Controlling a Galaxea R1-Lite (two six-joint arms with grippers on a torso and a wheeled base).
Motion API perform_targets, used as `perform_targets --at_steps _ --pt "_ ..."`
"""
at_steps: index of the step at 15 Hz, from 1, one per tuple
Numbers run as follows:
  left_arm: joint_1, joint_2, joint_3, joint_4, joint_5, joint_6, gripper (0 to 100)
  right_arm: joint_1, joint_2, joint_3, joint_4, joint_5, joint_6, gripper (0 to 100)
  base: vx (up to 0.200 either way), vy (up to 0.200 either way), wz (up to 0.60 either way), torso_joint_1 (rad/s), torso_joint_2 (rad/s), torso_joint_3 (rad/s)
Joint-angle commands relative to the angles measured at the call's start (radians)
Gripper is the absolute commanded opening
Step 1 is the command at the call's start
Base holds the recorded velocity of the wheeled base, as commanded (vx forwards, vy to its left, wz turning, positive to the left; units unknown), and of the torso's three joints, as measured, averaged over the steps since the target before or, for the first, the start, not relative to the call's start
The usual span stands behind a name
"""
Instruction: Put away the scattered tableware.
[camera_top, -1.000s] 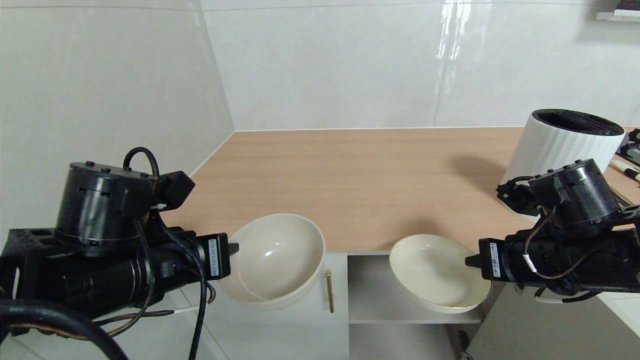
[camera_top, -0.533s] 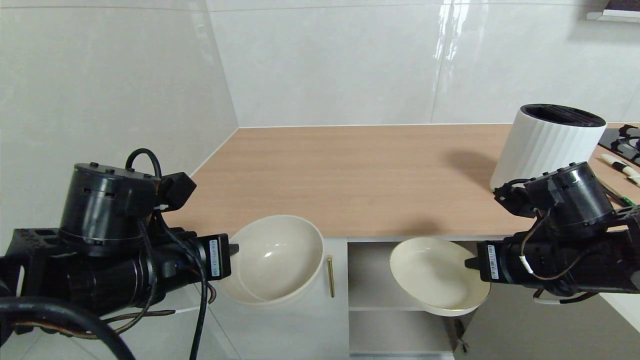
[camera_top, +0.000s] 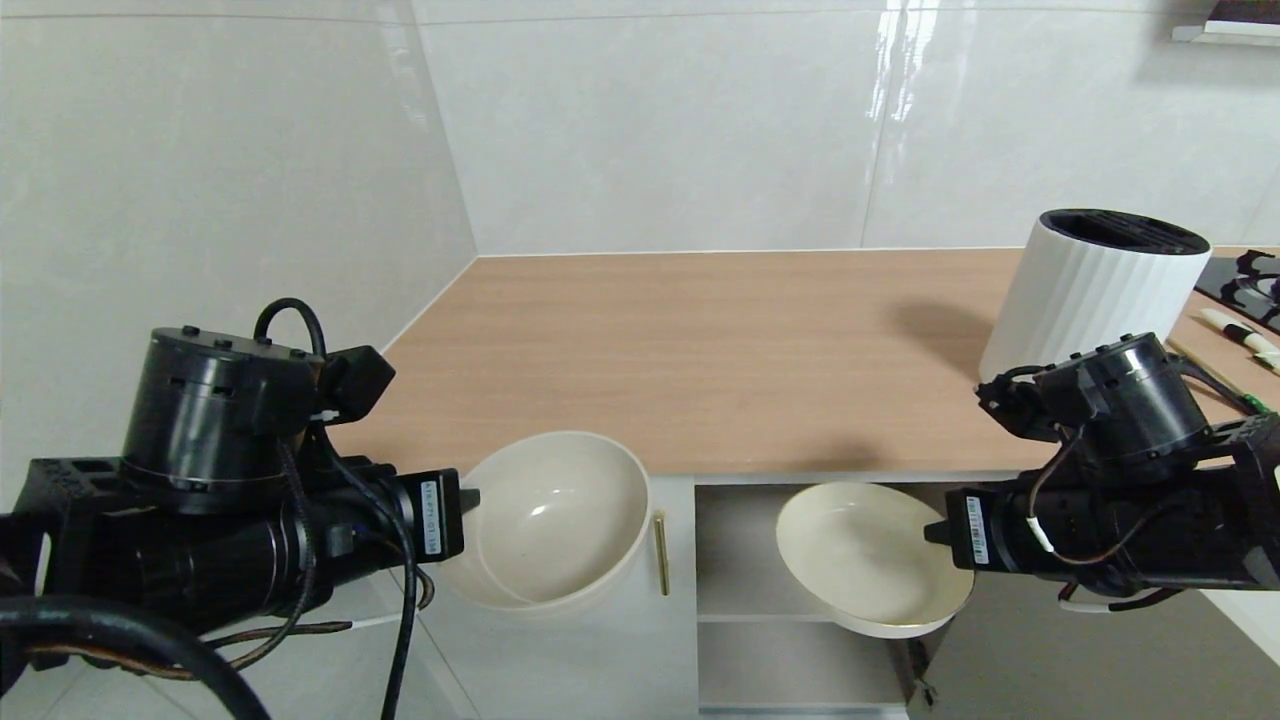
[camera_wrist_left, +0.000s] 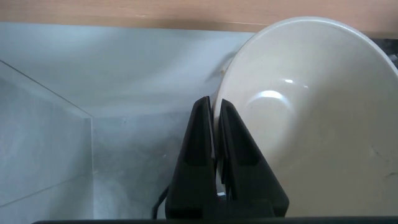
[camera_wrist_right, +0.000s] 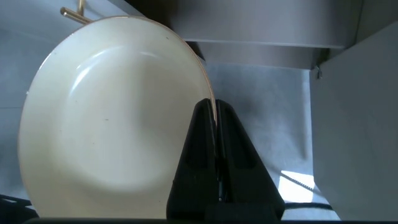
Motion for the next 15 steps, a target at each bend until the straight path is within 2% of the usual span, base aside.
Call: perform_targets --at_steps 1,5,15 --pt "0.000 0.003 0.000 0.000 0.000 0.000 0 0.000 0.016 0.002 -0.002 0.000 0.000 0 0.000 0.000 0.00 0.000 0.00 0.000" --pt "0.000 0.006 0.000 0.000 0.000 0.000 0 0.000 0.022 0.002 -0.004 -0.008 -0.003 0 0.000 0.000 0.00 -0.055 0.14 0.083" --pt "0.000 0.009 0.000 0.000 0.000 0.000 0 0.000 0.039 0.002 -0.004 -0.009 -0.003 0 0.000 0.000 0.00 -0.176 0.46 0.285"
